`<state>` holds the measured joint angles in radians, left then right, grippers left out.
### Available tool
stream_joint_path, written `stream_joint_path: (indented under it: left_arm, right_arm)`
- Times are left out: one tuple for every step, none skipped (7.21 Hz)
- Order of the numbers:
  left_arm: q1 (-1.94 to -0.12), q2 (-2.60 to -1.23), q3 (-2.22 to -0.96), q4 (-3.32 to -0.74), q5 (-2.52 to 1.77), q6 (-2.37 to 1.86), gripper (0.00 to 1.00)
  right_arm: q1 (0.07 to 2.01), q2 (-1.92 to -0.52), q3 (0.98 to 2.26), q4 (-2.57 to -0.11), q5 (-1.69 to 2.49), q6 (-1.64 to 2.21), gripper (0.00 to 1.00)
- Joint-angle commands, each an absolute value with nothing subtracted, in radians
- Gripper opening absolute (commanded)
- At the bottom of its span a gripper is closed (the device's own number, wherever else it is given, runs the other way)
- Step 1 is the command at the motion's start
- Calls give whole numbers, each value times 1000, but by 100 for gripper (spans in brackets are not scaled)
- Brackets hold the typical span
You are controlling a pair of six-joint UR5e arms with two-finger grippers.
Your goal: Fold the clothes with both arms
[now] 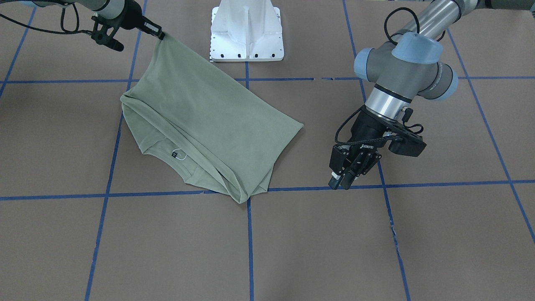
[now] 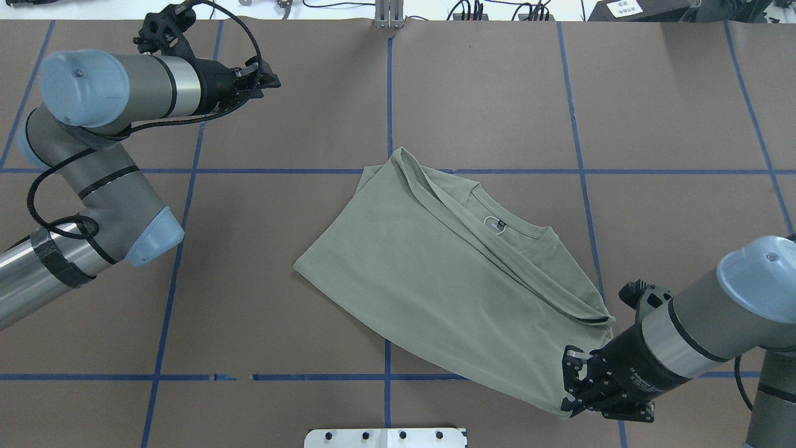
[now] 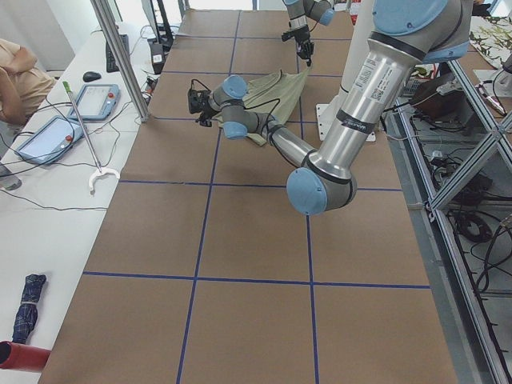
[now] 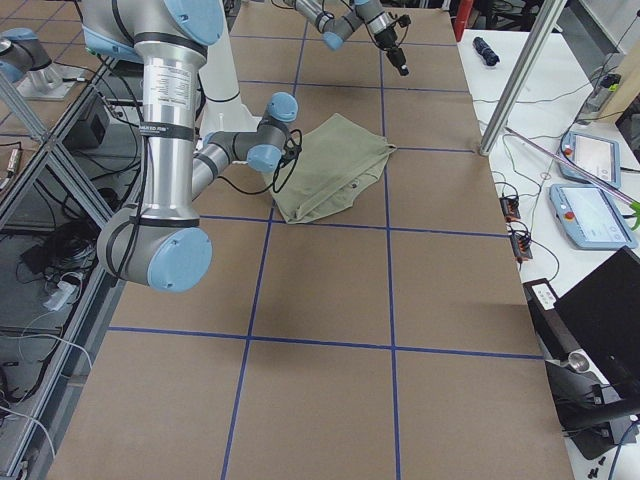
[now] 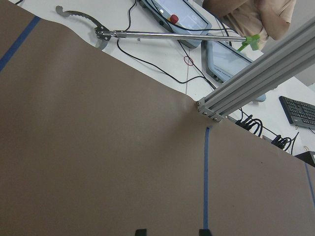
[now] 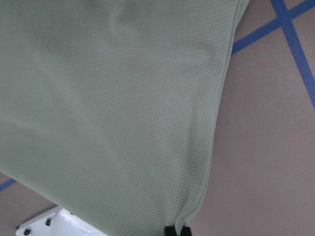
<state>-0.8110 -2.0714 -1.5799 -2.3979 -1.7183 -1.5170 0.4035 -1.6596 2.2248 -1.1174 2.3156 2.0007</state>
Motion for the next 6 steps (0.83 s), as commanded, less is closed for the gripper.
stream_joint_path:
  left_arm:
    - [-787,-2021,-1668,-2399,-1794,-1630,47]
    - [-716,-1967,-1766,-2399,-1822,-1707,51]
    - [-633,-1930,-1816,-2399,-1815,-1792,56]
    - [-556,-1924,-1831,-2373,-1812,-1906,67]
    - [-507,-1922,-1862,-2239,-1807,-1946,69]
    - [-432,-1927,-1861,-2148,-1722,-1948,69]
  right_arm:
    - [379,-1660,2229,-1117,2321,2002,99]
    - [415,-1654,2246,-1117,2321,2002,100]
    - [489,-1651,2270,-1117,2312,2003,100]
    - [602,-1635,2290,-1117,2312,2000,100]
    - [717,-1594,2278,-1117,2312,1994,100]
    - [826,-1530,2204,-1117,2310,1977,100]
